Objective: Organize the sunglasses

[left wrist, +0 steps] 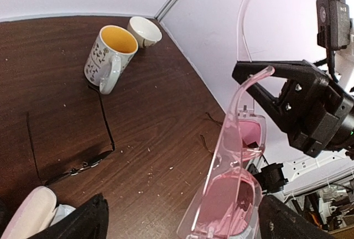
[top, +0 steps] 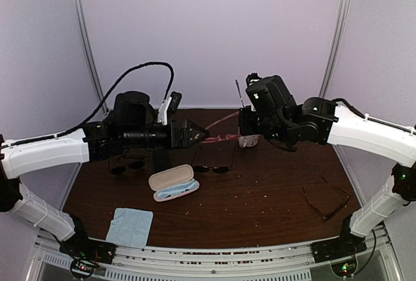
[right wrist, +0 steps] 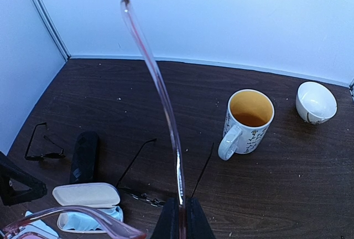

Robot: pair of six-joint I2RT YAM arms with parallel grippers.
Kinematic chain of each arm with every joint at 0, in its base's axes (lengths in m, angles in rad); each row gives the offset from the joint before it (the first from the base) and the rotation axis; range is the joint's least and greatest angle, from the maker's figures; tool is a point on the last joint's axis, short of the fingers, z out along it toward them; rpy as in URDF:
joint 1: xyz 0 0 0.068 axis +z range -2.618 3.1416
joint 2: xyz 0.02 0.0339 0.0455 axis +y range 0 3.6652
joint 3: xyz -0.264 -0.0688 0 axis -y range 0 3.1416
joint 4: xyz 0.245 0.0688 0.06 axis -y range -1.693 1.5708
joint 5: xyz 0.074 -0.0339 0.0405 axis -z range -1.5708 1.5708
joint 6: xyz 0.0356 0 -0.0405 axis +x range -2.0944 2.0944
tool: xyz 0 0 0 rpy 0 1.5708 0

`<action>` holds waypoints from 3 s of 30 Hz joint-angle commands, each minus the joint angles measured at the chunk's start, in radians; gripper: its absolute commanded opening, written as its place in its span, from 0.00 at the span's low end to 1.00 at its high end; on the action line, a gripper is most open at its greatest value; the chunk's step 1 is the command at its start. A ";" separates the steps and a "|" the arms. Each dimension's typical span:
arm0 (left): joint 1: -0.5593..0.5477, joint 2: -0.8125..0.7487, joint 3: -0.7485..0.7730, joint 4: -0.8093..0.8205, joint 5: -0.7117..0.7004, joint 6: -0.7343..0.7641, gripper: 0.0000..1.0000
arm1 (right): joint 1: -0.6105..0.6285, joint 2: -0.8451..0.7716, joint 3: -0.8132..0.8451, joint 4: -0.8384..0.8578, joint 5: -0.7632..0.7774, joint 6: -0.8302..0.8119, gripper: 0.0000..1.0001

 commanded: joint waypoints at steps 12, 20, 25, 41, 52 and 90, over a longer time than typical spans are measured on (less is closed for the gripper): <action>0.017 0.030 -0.023 0.232 0.144 -0.193 0.85 | -0.006 0.040 0.052 0.076 -0.015 0.035 0.00; 0.017 0.034 -0.040 0.261 0.162 -0.199 0.66 | -0.006 0.051 0.055 0.086 -0.030 0.043 0.00; 0.017 0.035 -0.049 0.275 0.168 -0.202 0.47 | -0.006 0.050 0.054 0.086 -0.032 0.044 0.00; 0.017 0.019 -0.074 0.282 0.131 -0.166 0.23 | -0.025 0.004 -0.029 0.063 -0.061 0.060 0.29; 0.042 0.016 -0.041 0.163 0.072 -0.061 0.23 | -0.083 -0.189 -0.165 -0.053 -0.093 0.045 0.48; 0.005 0.036 -0.058 0.081 0.044 0.252 0.20 | -0.041 0.118 0.187 0.013 -0.533 0.095 0.07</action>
